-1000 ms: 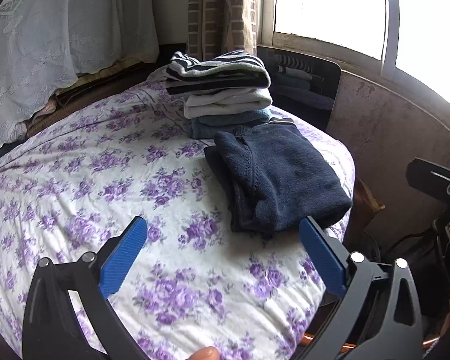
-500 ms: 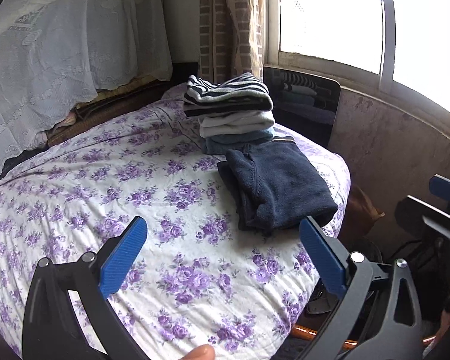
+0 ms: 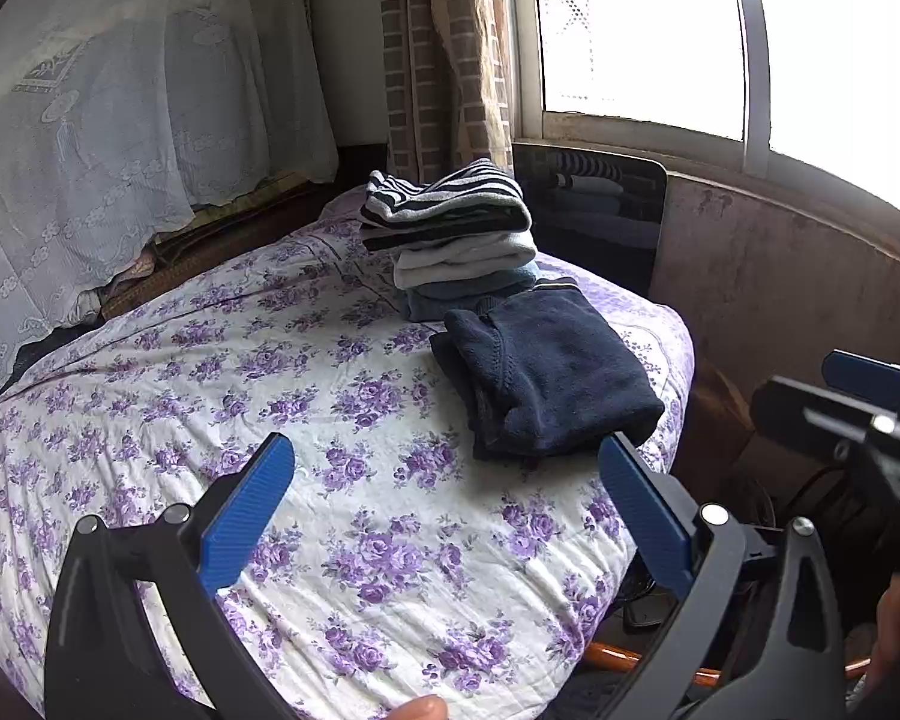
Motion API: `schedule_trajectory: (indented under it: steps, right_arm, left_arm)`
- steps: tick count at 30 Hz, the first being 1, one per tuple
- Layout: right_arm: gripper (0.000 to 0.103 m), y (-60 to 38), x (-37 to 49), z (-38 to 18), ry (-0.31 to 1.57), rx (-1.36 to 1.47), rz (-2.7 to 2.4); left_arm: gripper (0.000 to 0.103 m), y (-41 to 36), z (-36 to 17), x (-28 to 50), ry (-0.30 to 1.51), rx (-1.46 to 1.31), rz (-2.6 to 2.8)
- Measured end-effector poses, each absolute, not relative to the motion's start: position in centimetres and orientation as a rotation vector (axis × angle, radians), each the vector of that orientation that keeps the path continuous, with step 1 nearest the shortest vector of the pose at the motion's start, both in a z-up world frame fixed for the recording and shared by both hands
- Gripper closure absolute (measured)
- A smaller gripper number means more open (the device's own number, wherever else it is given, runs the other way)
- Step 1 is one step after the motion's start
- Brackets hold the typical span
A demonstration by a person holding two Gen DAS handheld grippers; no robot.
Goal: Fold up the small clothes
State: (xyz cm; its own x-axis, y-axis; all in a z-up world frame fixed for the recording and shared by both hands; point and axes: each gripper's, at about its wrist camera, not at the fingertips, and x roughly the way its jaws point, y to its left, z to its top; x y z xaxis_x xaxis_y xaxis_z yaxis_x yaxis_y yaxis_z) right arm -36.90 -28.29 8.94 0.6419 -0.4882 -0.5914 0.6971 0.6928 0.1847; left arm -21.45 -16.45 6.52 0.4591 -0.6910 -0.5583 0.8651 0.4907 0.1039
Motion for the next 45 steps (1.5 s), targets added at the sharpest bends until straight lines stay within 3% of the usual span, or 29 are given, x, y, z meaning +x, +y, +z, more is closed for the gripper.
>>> schedule_trajectory:
  steps: [45]
  right_arm:
    - [0.004,-27.7,-35.5,7.7,0.601,0.361,-0.702]
  left_arm:
    - [0.004,-16.9,5.7,-19.6,0.553,0.373,-0.987]
